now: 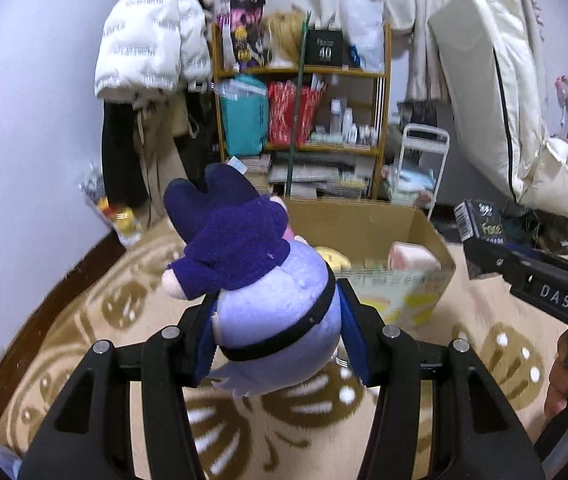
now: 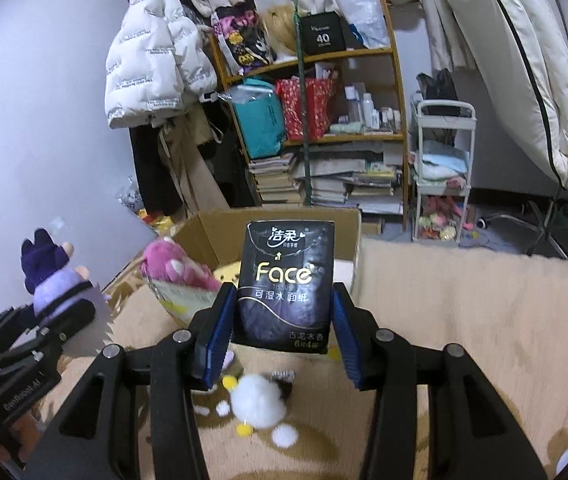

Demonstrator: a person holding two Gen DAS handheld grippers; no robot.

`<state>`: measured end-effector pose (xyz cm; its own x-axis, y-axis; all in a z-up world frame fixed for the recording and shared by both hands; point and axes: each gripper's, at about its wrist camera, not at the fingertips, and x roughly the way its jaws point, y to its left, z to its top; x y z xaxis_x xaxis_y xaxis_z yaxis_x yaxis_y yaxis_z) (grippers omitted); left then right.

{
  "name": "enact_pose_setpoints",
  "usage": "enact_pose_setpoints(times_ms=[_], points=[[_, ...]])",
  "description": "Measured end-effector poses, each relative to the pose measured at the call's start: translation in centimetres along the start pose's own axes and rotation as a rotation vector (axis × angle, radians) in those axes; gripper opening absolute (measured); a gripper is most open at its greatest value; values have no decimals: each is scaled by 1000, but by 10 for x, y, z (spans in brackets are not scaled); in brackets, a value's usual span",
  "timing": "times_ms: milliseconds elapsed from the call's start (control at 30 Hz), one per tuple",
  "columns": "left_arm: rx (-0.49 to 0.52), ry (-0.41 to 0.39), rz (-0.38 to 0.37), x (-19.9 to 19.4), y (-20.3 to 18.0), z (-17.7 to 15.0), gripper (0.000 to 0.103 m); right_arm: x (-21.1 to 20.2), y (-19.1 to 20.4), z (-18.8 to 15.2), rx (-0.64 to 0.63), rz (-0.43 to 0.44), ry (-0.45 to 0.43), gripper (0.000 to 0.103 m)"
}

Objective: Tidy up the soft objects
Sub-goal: 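Lift penguin plush with left tool while right tool carries 'Face' pack over box, then open both tools to drop penguin plush and 'Face' pack into box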

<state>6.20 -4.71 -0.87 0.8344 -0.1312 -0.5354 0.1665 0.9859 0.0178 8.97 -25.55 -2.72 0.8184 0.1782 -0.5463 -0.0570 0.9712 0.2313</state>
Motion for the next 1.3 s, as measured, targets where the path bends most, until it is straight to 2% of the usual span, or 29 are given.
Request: enact_pose_setpoints(times_ms=[167, 300, 667, 900, 1167, 1300], points=[[44, -40, 11, 10, -4, 22, 52, 5, 8, 15, -36, 18, -24, 50], [31, -29, -5, 27, -4, 35, 52, 17, 15, 24, -79, 25, -28, 50], [115, -17, -9, 80, -20, 70, 53, 52, 9, 48, -170, 41, -14, 50], [103, 33, -27, 113, -24, 64, 53, 76, 4, 39, -208, 45, 5, 50], [88, 91, -66, 139, -26, 61, 55, 97, -7, 28, -149, 81, 60, 50], [89, 95, -71, 143, -29, 60, 56, 106, -16, 23, -113, 85, 80, 50]])
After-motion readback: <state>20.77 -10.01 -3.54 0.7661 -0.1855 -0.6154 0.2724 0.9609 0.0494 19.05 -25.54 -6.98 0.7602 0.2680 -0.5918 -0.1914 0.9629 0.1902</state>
